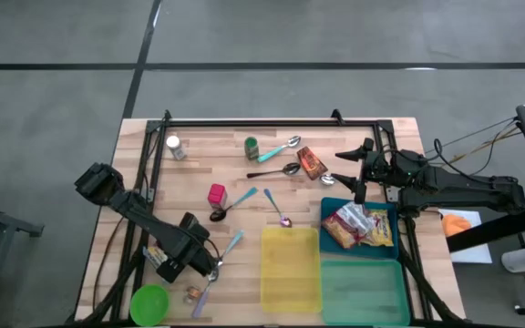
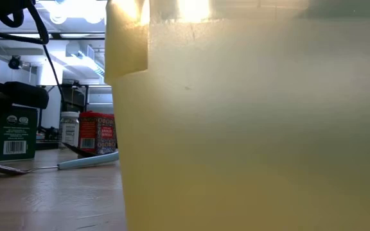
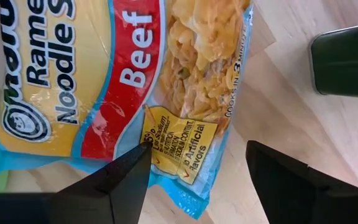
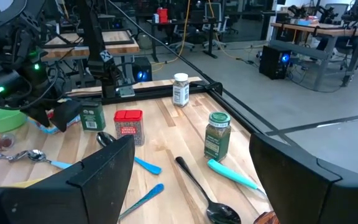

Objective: Pick & Place Food Item
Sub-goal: Put the blue noodle pack into the blue bin

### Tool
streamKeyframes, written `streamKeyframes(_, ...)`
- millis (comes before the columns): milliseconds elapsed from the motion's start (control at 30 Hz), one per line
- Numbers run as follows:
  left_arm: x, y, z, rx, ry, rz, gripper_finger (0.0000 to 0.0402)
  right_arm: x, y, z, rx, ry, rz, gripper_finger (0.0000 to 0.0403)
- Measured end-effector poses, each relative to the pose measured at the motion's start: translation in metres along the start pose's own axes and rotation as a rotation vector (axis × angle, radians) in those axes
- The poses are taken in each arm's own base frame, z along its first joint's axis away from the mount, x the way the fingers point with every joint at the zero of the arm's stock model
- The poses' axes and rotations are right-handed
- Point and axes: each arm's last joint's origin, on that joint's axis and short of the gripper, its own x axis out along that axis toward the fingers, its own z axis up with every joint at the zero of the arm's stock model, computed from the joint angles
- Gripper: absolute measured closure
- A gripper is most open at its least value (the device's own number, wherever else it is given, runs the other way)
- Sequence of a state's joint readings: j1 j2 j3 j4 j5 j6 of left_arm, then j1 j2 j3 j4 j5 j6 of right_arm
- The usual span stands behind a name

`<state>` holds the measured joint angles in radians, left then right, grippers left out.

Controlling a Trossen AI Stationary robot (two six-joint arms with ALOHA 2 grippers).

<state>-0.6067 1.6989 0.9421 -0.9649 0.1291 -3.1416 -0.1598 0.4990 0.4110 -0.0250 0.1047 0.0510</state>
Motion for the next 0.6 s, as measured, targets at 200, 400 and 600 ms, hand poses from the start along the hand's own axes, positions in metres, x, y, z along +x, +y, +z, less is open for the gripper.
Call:
streamKeyframes(200,-0.0001,0.0002,0.0000,0.000,0.000,0.005,0.0152,0.0000,0.0000,0.0000,-0.001,0.000,0.000,0.0087)
streamKeyframes(400,-0.0001,0.0009,0.0000,0.000,0.001,0.032,0.0227,0.0000,0.0000,0.0000,0.000,0.000,0.000,0.0087)
streamKeyframes(600,-0.0001,0.0009,-0.0002,0.000,0.003,0.032,0.0298,0.0000,0.0000,0.0000,0.000,0.000,0.000,0.0087)
